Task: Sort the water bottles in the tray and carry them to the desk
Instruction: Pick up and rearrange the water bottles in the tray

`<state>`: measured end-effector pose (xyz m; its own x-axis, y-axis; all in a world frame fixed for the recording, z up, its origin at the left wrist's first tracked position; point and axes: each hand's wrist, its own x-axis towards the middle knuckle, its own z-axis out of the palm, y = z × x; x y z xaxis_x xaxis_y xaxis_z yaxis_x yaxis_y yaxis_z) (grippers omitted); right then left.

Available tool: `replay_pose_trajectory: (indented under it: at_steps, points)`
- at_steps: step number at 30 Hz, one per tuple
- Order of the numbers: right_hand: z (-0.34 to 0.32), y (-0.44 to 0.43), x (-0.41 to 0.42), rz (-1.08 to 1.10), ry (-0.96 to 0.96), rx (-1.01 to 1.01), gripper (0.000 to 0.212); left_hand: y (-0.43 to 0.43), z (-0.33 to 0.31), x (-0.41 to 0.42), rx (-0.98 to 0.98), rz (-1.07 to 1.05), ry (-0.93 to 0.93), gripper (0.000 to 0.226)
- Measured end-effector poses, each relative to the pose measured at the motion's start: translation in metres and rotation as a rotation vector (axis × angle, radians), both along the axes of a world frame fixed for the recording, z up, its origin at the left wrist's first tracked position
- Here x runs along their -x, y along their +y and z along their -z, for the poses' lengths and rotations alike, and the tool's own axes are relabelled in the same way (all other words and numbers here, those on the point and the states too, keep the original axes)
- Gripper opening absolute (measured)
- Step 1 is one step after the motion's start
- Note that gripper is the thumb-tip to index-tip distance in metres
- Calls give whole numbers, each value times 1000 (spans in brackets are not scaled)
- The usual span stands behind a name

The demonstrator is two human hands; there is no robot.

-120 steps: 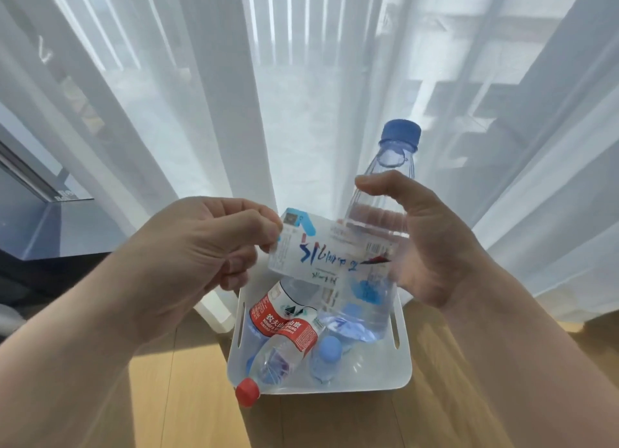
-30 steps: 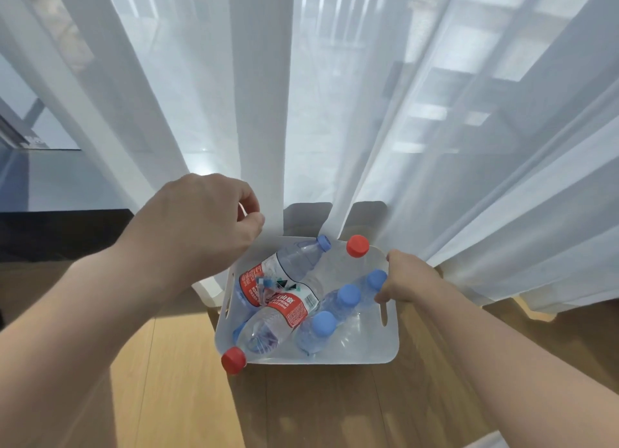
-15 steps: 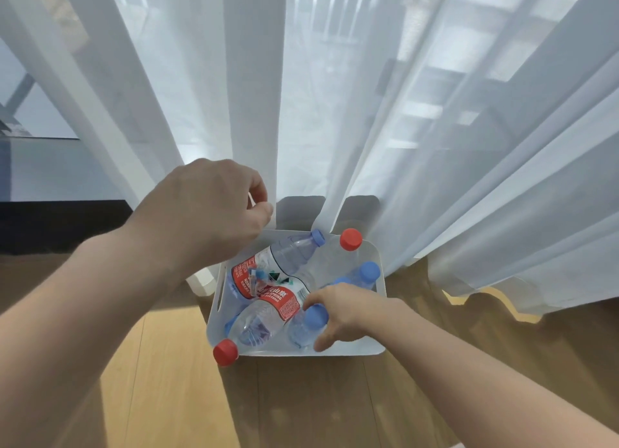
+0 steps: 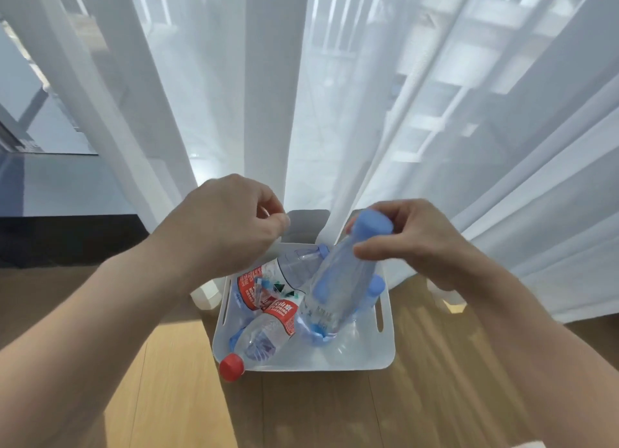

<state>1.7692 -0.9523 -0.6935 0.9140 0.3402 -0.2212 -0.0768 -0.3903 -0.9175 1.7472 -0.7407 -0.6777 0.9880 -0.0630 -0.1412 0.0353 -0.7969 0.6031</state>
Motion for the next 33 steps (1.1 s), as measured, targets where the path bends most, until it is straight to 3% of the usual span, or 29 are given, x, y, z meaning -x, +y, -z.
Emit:
replay_pose_trajectory:
  at_steps: [5,8,11,18,23,28,33]
  points:
    - [-26,-1,-9,174,188,-1048,25,-11,-9,3,474,96,477,31]
    - [-29,9,-14,223,314,-1311,33,-16,-17,8,698,141,556,40]
    - [-27,15,-17,194,410,-1292,44,-20,-22,11,812,166,574,35]
    - [-26,17,-18,131,444,-1172,44,-26,-28,17,726,57,423,14]
    - [-28,8,-19,83,438,-1180,40,-33,-25,21,802,-4,406,25]
    - [-33,5,-19,78,405,-1218,39,-36,-23,20,873,60,552,37]
    - [-37,5,-20,24,409,-1262,40,-33,-26,21,999,36,639,11]
